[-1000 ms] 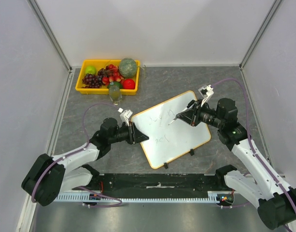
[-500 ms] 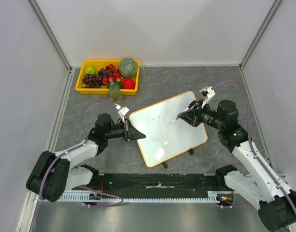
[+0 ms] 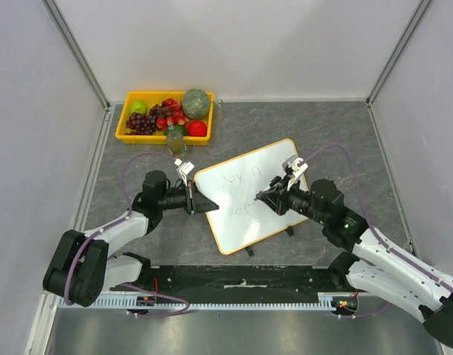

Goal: Write a sentence on the whiteboard
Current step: Hold the whiteboard with the whiteboard.

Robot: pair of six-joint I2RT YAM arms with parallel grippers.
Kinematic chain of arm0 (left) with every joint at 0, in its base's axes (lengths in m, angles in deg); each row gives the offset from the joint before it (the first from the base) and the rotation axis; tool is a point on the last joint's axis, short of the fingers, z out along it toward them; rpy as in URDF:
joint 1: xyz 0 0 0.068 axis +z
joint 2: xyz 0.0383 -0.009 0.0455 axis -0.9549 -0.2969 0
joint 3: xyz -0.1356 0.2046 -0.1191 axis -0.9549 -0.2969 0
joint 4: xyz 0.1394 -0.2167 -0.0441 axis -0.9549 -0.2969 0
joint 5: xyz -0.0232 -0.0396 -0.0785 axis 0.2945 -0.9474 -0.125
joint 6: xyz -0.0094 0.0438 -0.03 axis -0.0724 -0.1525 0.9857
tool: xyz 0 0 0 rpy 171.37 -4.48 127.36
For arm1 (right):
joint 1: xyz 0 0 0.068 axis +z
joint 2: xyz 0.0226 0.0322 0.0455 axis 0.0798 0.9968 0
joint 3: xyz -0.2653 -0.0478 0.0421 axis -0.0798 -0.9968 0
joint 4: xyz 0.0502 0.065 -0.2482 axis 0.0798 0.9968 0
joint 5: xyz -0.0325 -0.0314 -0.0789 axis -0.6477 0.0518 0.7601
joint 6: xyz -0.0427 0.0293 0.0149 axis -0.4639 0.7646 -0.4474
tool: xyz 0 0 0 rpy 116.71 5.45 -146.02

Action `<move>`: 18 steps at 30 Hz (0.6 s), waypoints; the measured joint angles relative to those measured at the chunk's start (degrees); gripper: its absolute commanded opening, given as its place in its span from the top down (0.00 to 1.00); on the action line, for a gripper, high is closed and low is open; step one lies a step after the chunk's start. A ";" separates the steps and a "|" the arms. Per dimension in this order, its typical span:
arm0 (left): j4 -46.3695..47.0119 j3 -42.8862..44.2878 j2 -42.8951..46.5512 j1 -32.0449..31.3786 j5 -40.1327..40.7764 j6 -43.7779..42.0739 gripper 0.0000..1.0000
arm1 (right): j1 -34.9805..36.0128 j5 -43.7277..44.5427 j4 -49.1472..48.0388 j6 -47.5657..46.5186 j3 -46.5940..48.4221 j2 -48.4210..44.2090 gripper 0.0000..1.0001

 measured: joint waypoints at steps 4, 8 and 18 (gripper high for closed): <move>0.33 0.00 -0.61 0.94 -1.09 -0.04 0.98 | 6.97 8.68 -3.08 -0.72 -3.13 -0.46 1.00; 1.01 0.00 -1.38 1.70 -2.01 -0.04 0.98 | 13.70 19.21 -5.73 -1.97 -5.44 -0.94 1.00; 1.62 0.00 -1.95 2.16 -2.82 -0.11 0.98 | 20.13 32.13 -13.27 -2.91 -7.21 2.23 1.00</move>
